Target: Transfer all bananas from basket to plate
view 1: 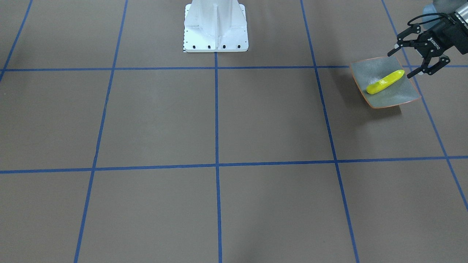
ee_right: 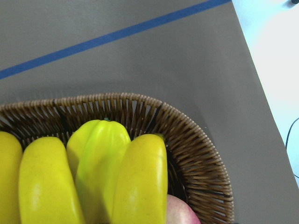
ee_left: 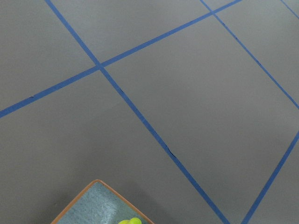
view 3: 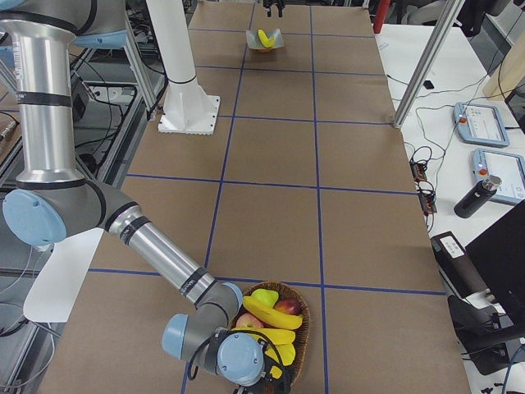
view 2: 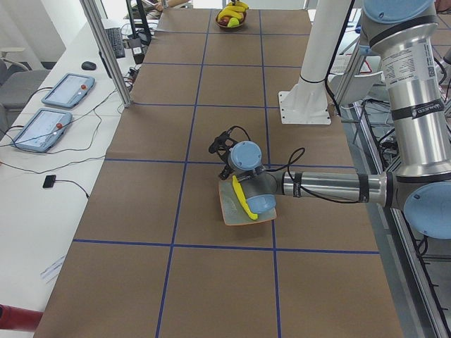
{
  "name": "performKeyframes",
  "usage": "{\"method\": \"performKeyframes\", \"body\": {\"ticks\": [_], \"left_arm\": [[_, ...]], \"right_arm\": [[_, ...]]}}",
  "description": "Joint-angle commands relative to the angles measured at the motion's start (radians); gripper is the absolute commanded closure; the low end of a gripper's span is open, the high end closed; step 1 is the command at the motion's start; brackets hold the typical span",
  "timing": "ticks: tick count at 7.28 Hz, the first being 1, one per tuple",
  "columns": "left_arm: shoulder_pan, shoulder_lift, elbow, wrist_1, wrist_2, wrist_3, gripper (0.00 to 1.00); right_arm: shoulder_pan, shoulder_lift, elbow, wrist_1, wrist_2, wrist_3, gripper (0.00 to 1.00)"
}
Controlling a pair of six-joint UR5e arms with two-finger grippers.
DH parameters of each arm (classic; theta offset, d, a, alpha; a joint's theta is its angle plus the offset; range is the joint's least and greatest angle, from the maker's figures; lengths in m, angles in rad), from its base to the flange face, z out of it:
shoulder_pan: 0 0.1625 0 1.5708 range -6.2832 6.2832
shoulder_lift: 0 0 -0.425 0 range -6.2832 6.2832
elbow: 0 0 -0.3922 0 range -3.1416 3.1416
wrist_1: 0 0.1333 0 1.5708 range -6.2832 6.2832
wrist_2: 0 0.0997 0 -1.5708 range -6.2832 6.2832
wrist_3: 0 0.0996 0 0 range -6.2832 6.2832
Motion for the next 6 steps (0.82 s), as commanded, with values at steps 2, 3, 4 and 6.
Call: {"method": "performKeyframes", "body": {"ticks": [2,3,4,6], "left_arm": [[0.000,-0.003,-0.003,0.000,0.001,0.001,0.00],[-0.002,-0.001,-0.003,-0.002,0.001,0.001,0.00],[0.000,-0.001,-0.003,-0.002,0.001,0.001,0.00],[0.000,0.000,-0.003,0.000,0.001,0.001,0.00]], "right_arm": [[-0.001,0.006,0.004,0.021,0.007,0.090,0.69],[-0.001,0.006,0.012,0.021,0.012,0.092,1.00],[0.000,0.007,0.030,0.019,0.014,0.092,1.00],[0.002,0.004,0.087,0.015,0.014,0.090,1.00]]}}
